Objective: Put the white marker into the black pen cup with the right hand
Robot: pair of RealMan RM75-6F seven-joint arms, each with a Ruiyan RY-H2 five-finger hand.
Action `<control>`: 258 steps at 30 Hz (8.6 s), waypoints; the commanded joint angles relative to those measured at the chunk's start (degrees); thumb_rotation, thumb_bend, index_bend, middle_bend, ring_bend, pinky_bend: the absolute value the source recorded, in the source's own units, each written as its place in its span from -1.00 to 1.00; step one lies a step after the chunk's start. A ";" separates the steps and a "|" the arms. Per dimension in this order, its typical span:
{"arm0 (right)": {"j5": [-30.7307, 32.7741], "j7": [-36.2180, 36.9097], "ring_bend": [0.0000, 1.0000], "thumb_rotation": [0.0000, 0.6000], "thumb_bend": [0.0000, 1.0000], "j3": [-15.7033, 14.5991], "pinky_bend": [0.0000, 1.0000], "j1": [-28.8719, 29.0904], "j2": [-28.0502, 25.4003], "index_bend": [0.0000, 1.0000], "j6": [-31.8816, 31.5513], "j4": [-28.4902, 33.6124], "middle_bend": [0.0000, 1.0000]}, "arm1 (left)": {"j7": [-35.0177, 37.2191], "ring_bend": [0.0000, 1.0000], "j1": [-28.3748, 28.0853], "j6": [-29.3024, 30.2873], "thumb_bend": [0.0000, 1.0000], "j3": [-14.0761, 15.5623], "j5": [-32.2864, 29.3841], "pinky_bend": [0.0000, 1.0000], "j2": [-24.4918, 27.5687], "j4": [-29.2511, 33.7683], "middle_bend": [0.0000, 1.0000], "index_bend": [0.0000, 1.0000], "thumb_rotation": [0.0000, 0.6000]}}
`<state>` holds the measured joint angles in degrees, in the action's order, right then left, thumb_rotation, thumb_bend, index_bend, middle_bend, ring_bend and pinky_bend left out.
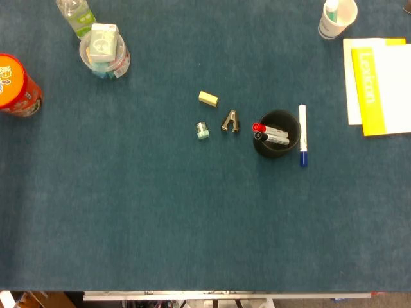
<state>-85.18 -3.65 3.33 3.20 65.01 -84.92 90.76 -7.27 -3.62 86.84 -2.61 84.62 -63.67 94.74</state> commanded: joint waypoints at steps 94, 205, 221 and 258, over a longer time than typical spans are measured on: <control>-0.89 -10.64 -0.77 1.00 -0.77 -6.49 -0.79 38.54 15.19 -0.19 41.16 -18.39 -0.44 | 3.40 -0.60 2.95 0.61 -0.09 -0.16 -2.71 -0.68 1.44 -0.39 -0.60 -0.53 1.00; -6.87 20.14 -0.61 1.00 -0.32 -1.87 -0.79 30.72 1.34 0.22 18.19 5.04 -0.19 | 4.12 -0.60 3.67 1.46 -0.09 0.15 -0.55 -0.68 2.57 1.31 -0.60 -0.53 1.00; -0.75 36.53 -0.61 1.00 -0.29 3.61 -0.79 34.72 9.42 0.22 23.45 4.04 -0.19 | 5.16 -0.60 4.58 2.16 -0.09 0.67 -0.80 -0.68 3.06 1.20 -0.60 -0.53 1.00; -2.17 19.15 -1.00 1.00 -0.30 -0.82 -1.00 28.78 7.12 -0.90 19.54 0.66 -0.72 | 7.44 -0.60 4.35 1.26 -0.09 0.72 -0.96 -0.68 2.58 -0.74 -0.60 -0.53 1.00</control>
<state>-87.43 21.57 2.78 34.39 74.28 -61.90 90.65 0.05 0.70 88.05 -1.87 83.70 -61.03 94.13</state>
